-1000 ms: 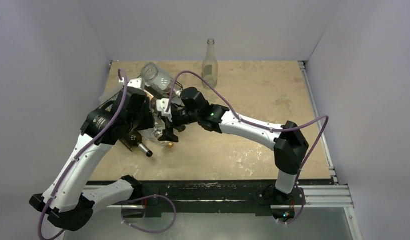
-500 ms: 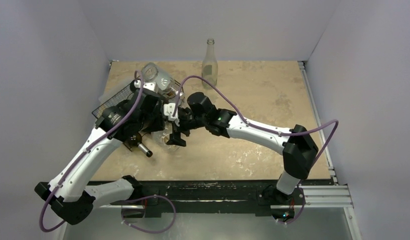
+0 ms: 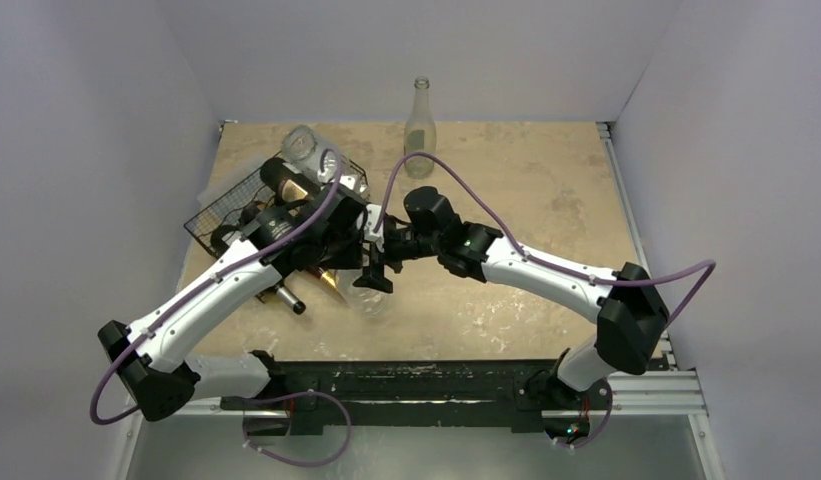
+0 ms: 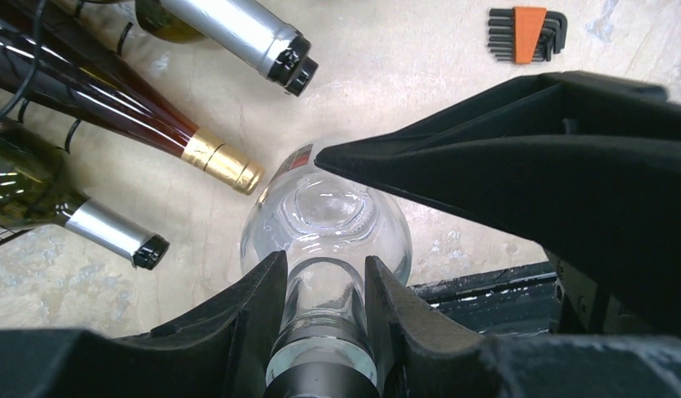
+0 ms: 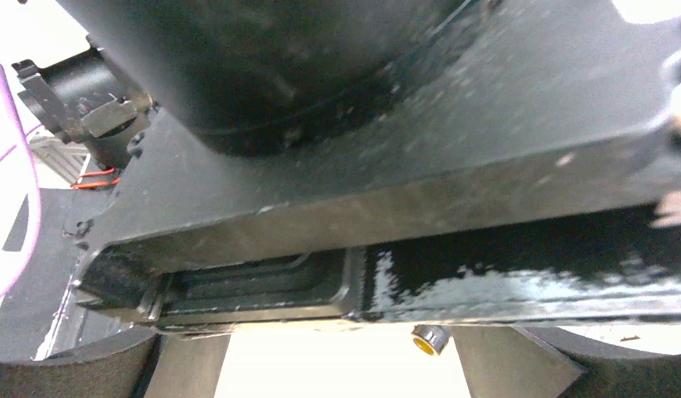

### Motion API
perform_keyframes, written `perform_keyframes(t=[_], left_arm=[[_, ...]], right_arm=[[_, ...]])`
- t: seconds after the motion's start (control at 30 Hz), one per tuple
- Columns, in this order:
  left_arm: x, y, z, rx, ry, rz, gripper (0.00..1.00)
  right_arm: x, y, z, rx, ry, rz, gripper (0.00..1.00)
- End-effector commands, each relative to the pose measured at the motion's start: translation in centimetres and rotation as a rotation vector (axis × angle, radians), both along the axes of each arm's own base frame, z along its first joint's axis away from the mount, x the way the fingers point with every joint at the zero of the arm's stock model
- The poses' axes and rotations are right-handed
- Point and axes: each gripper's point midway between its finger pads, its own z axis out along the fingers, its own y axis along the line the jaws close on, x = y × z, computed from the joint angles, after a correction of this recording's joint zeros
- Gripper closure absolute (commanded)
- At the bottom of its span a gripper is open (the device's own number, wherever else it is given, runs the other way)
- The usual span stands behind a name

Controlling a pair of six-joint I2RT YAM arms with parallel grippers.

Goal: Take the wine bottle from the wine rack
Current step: Place the wine bottle at the center of the board.

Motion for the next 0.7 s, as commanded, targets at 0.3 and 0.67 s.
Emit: perform_keyframes(t=[0.3,0.67], left_arm=[[2.0,-3.8,0.5,-0.083,-0.057,0.004,1.0],[2.0,-3.6,-2.0,-0.051,-0.027,0.022,1.0]], right_arm=[[0.2,-2.6,0.3,0.018,-0.005,-0.014,0.01],[-0.8,-6.0,-1.3,-0.099,-0.038,0.103,0.01]])
